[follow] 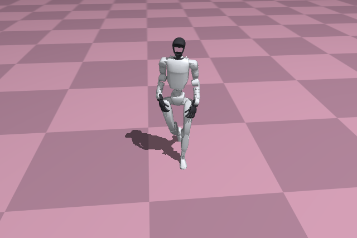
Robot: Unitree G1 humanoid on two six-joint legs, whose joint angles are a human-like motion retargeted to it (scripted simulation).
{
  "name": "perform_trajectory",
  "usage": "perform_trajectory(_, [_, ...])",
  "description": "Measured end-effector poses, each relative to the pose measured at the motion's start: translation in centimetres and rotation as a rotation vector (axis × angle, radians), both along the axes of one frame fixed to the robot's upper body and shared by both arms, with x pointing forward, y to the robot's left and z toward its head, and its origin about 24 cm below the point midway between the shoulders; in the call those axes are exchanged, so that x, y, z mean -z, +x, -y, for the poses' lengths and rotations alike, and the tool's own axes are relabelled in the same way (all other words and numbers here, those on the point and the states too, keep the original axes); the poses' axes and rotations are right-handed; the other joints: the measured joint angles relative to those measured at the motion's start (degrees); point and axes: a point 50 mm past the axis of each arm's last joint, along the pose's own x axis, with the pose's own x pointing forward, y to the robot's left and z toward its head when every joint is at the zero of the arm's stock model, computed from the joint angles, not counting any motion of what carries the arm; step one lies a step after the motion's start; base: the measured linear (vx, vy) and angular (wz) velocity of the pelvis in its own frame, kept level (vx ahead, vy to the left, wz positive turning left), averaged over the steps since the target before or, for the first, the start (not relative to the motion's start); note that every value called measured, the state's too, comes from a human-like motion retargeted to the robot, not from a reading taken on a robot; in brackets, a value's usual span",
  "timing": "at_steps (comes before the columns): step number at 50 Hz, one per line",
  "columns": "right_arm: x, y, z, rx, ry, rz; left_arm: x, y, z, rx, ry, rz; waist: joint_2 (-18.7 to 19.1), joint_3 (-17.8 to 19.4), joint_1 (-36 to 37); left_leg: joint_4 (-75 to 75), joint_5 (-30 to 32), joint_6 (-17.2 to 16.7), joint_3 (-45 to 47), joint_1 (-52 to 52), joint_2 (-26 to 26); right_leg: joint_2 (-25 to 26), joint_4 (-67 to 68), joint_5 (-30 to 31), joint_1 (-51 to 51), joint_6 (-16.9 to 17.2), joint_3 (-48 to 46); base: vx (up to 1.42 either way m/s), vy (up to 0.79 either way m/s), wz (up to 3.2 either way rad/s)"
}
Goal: Walk run
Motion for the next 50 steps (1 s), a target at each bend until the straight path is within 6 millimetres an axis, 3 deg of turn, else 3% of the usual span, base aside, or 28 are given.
perform_trajectory(2, [-0.3,0.8,0.3,-0.055,-0.039,0.065,0.1,-0.1,-0.4,0.033,0.022,-0.014,1.38,0.16,0.83,0.64,-2.37,-0.88,-0.58,1.76,1.31,0.48,6.98,-2.54,-4.57,0.81,0.59,0.71,0.02,-0.6])
perform_trajectory(5, [-0.9,1.6,0.9,-0.073,-0.091,0.154,0.5,-0.8,-0.7,0.086,0.054,-0.089,3.37,0.85,0.61,-0.55,-3.99,-1.42,0.94,5.77,2.29,-1.67,10.84,-12.37,-10.91,-4.53,-1.34,0.67,0.07,-0.01])
perform_trajectory(10, [-2.3,2.9,1.3,0.025,-0.072,0.322,1.0,-1.9,0.2,0.123,0.038,-0.151,5.98,1.97,-5.05,-3.16,-5.81,-2.47,-1.66,11.66,0.73,-7.71,-0.62,-24.38,-17.99,-5.79,-1.86,0.65,0.02,1.05])
perform_trajectory(13, [-2.8,3.3,1.6,0.009,-0.096,0.378,1.1,-2.0,0.5,0.148,0.041,-0.127,4.94,3.08,-7.55,-4.31,-7.51,-2.67,-2.76,15.63,-2.25,-12.83,-13.14,-24.89,-19.83,-6.74,0.03,0.66,-0.1,0.8])
perform_trajectory(17, [-2.3,2.8,1.3,-0.025,-0.121,0.315,1.1,-2.4,0.6,0.158,0.06,-0.128,4.59,4.61,-9.85,-5.31,-9.86,-3.85,-5.64,21.04,-3.46,-16.58,-29.02,-28.19,-21.92,-9.83,2.77,0.57,-0.16,0.82])
perform_trajectory(18, [-2.2,2.6,1.3,-0.026,-0.126,0.293,1.2,-2.5,0.6,0.147,0.059,-0.131,4.91,4.69,-10.16,-5.46,-10.4,-4.39,-5.98,22.12,-3.06,-16.62,-32.72,-28.61,-22.31,-9.17,3.58,0.73,-0.26,0.56])
perform_trajectory(20, [-2.0,2.5,1.4,-0.019,-0.13,0.261,1.3,-2.8,0.6,0.116,0.055,-0.14,4.98,4.37,-9.33,-5.42,-11.69,-5.28,-5.33,23.77,-2.86,-17.4,-37.91,-30.46,-22.69,-3.29,2.29,0.65,-0.25,0.11])
perform_trajectory(22, [-2.0,2.5,1.3,-0.013,-0.112,0.254,1.4,-3.3,0.7,0.079,0.05,-0.158,4.66,4.39,-9.35,-4.64,-12.83,-6.13,-6.26,25.3,-3.26,-17.12,-35.85,-29.58,-23.07,-2.87,3.72,0.78,-0.34,0.29])
perform_trajectory(25, [-2.3,2.7,1.2,0.002,-0.094,0.273,1.6,-4.6,1.1,0.029,0.027,-0.192,5.29,4.24,-11.28,-3.43,-13.11,-8.09,-8.08,27.49,-2.24,-14.85,-32.3,-29.15,-21.19,-6.57,7.16,0.65,-0.28,0.82])
perform_trajectory(26, [-2.4,3.1,1.4,0.028,-0.088,0.284,1.7,-4.8,1.2,0.001,0.016,-0.207,5.21,3.81,-12.18,-2.37,-12.66,-8.84,-8.05,27.78,-2.04,-15.23,-31.78,-26.47,-20.76,-5.56,5.41,0.68,-0.33,0.97])
perform_trajectory(29, [-2.5,3.7,1.4,0.08,-0.058,0.29,1.9,-5.4,1.2,-0.081,-0.007,-0.24,5.97,1.96,-14.67,1.52,-7.12,-11.69,-8.99,27.32,0.0,-13.73,-30.65,-23.26,-18.98,-4.93,7.31,0.81,-0.46,0.9])
perform_trajectory(32, [-2.1,3.5,1.5,0.054,-0.039,0.203,2.1,-5.9,1.6,-0.118,-0.029,-0.268,7.08,1.09,-14.67,9.93,5.47,-14.55,-10.51,24.6,2.87,-13.46,-29.75,-25.31,-16.65,-5.97,5.83,0.81,-0.44,0.47])
perform_trajectory(35, [-2.0,3.7,2.6,-0.046,-0.111,0.176,1.9,-5.2,2.0,-0.115,-0.052,-0.24,4.44,1.25,-13.29,23.94,18.39,-17.04,-7.87,18.99,2.08,-16.19,-30.58,-25.53,-13.53,-9.18,-1.88,0.53,-0.3,0.16])
perform_trajectory(37, [-2.0,3.8,2.8,-0.076,-0.127,0.19,1.6,-4.1,1.9,-0.067,-0.04,-0.169,4.0,1.28,-14.01,34.5,22.89,-16.03,-3.72,13.45,5.38,-15.08,-30.91,-27.0,-11.84,-11.26,0.01,0.56,-0.34,0.86])
perform_trajectory(40, [-1.8,3.2,2.6,-0.071,-0.104,0.177,1.0,-2.8,1.1,0.035,0.033,-0.054,4.44,1.17,-14.69,44.83,15.81,-14.48,-1.0,6.06,9.45,-14.2,-31.78,-28.36,-9.65,-12.9,-1.79,0.54,-0.3,0.87])
perform_trajectory(42, [-1.5,2.8,2.6,-0.08,-0.093,0.134,0.7,-2.2,1.1,0.062,0.058,0.002,3.86,1.44,-13.17,46.09,11.03,-14.53,0.15,2.19,7.74,-13.74,-32.49,-28.87,-8.33,-13.85,-2.56,0.49,-0.21,0.06])
perform_trajectory(45, [-1.2,2.1,2.7,-0.087,-0.094,0.081,0.4,-1.8,1.7,0.041,0.041,0.053,2.83,1.93,-9.89,42.67,3.56,-17.72,-1.38,-3.79,1.91,-13.17,-33.39,-29.76,-6.46,-15.12,-1.82,0.47,-0.12,-0.15])
perform_trajectory(47, [-1.1,1.8,2.7,-0.076,-0.098,0.086,0.3,-1.5,2.2,0.018,0.017,0.078,3.13,2.49,-8.54,37.4,1.14,-15.64,-0.45,-6.99,1.68,-12.03,-33.83,-30.65,-5.12,-16.1,-2.77,0.44,-0.11,0.27])
perform_trajectory(50, [-1.0,1.4,2.6,-0.071,-0.097,0.078,0.0,-0.9,2.5,0.009,0.009,0.12,4.13,3.26,-7.13,26.58,0.3,-9.45,3.16,-9.9,3.0,-9.72,-34.24,-32.27,-3.14,-17.56,-4.45,0.42,-0.11,0.44])
